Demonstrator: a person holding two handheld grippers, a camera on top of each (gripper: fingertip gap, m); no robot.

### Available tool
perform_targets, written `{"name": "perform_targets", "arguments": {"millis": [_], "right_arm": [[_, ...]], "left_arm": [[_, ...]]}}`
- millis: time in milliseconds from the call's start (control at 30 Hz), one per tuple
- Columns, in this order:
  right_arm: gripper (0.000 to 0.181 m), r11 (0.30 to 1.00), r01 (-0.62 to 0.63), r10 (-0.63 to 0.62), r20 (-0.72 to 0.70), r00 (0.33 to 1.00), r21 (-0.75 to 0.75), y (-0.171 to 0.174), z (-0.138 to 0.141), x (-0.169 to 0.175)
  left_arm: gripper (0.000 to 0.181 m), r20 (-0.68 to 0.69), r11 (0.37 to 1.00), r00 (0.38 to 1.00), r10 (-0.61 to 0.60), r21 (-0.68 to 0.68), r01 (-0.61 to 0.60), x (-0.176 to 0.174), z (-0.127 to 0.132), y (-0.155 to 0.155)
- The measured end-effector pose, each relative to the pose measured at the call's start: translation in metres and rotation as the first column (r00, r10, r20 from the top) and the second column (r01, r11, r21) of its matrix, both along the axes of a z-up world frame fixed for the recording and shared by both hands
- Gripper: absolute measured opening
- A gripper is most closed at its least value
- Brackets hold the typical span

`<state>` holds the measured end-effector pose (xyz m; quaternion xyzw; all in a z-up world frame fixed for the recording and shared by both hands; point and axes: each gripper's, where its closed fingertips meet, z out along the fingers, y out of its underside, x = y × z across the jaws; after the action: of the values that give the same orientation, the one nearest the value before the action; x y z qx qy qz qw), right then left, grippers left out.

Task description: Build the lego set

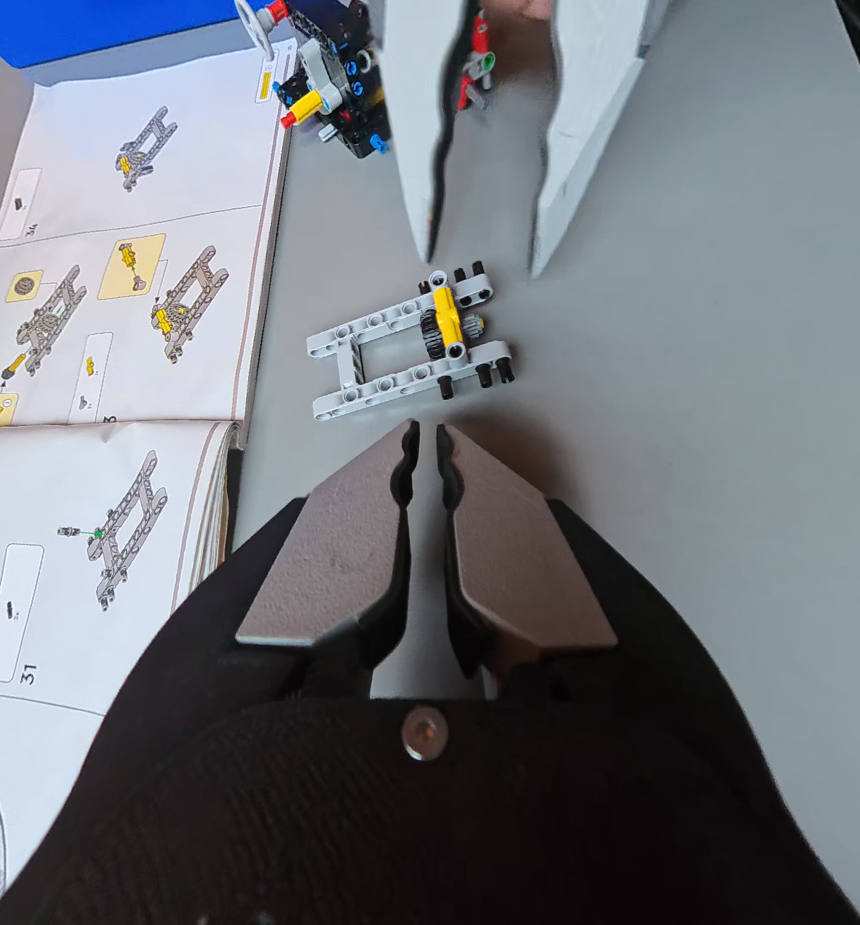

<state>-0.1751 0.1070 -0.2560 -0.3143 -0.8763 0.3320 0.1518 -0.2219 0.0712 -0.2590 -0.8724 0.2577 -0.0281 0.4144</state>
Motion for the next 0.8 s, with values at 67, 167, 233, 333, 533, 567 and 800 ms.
{"name": "perform_targets", "arguments": {"millis": [67,167,233,333,533,567,800], "right_arm": [[0.03,0.992,-0.106,0.111,0.07,0.991,-0.071,-0.025,-0.002,0.017],[0.026,0.981,-0.168,0.171,0.028,0.985,-0.093,-0.04,0.009,0.025],[0.024,0.982,-0.142,0.141,-0.017,0.99,-0.124,-0.033,0.022,0.023],[0.026,0.979,-0.075,0.064,-0.065,0.996,-0.19,-0.015,0.036,0.019],[0.035,0.972,0.052,-0.138,-0.378,0.915,-0.227,0.032,0.062,0.007],[0.04,0.97,0.085,-0.175,-0.408,0.896,-0.229,0.042,0.063,0.005],[0.041,0.958,0.099,-0.218,-0.46,0.861,-0.267,0.05,0.069,0.002]], "left_arm": [[0.004,-0.005,1.0,1.0,0.015,0.006,-0.015,-0.003,0.001,0.001],[0.003,-0.005,0.997,0.998,0.06,0.045,-0.06,-0.014,0.009,0.002],[0.004,0.046,0.997,0.997,0.065,0.048,-0.067,-0.014,0.014,0.0],[0.007,0.075,0.997,0.995,0.066,0.035,-0.069,-0.014,0.014,-0.001],[0.005,0.034,0.996,0.996,0.078,0.05,-0.08,-0.012,0.013,0.003],[0.004,0.032,0.995,0.996,0.08,0.061,-0.082,-0.012,0.014,0.004],[0.001,0.059,0.987,0.993,0.105,0.112,-0.111,-0.017,0.023,0.007]]}}
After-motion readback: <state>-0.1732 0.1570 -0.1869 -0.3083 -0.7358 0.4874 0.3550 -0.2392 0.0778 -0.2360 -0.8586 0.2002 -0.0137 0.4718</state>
